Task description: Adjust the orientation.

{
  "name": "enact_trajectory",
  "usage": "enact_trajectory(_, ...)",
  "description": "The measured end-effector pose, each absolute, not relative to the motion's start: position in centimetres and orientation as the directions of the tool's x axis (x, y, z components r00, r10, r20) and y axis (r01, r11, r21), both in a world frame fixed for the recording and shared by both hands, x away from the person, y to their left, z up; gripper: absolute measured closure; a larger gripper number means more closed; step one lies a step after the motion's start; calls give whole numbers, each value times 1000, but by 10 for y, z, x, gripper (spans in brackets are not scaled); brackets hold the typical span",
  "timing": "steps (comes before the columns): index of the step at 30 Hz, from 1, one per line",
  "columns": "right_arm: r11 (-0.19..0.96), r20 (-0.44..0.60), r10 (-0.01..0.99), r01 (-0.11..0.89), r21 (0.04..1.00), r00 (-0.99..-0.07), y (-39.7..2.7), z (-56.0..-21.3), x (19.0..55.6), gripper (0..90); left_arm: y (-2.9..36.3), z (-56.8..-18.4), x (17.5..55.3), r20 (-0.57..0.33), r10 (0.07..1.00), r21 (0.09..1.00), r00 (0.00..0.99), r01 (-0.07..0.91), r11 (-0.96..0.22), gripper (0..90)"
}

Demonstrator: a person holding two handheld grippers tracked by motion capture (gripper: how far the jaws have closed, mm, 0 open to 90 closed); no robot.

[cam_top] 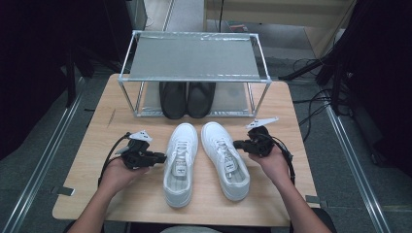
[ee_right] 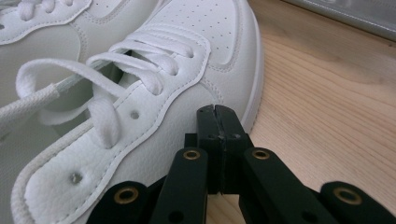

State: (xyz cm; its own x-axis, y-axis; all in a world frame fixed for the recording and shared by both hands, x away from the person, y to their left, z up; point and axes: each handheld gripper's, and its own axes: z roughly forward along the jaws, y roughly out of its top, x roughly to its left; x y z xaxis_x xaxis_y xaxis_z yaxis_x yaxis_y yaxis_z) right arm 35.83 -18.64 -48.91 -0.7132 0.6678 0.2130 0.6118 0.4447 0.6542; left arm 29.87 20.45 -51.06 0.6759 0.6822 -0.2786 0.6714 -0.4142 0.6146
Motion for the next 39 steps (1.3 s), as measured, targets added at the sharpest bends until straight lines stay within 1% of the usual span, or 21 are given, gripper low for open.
enact_trajectory(9,454,213,657,606,653,-723,-182,-489,361,900,197,-510,295,-268,677,617,686,662,-426,870)
enact_trajectory(16,457,212,657,606,652,-723,-181,-490,361,900,181,-511,292,-255,630,623,733,623,-473,868)
enact_trajectory(24,453,207,665,609,651,-717,-180,-490,360,900,162,-512,289,-265,585,627,766,598,-499,868)
enact_trajectory(26,457,196,666,602,655,-720,-179,-490,361,900,158,-511,288,-254,593,624,764,598,-503,868)
enact_trajectory(28,457,196,665,600,657,-721,-179,-490,361,900,158,-511,288,-276,605,615,747,621,-486,868)
enact_trajectory(32,447,197,670,601,662,-716,-178,-489,361,900,157,-511,287,-274,612,617,742,624,-480,870)
enact_trajectory(36,445,180,680,595,669,-711,-177,-489,362,900,153,-512,288,-295,605,616,740,631,-472,870)
enact_trajectory(39,430,165,703,598,676,-692,-181,-489,364,898,142,-513,285,-289,581,625,761,610,-488,871)
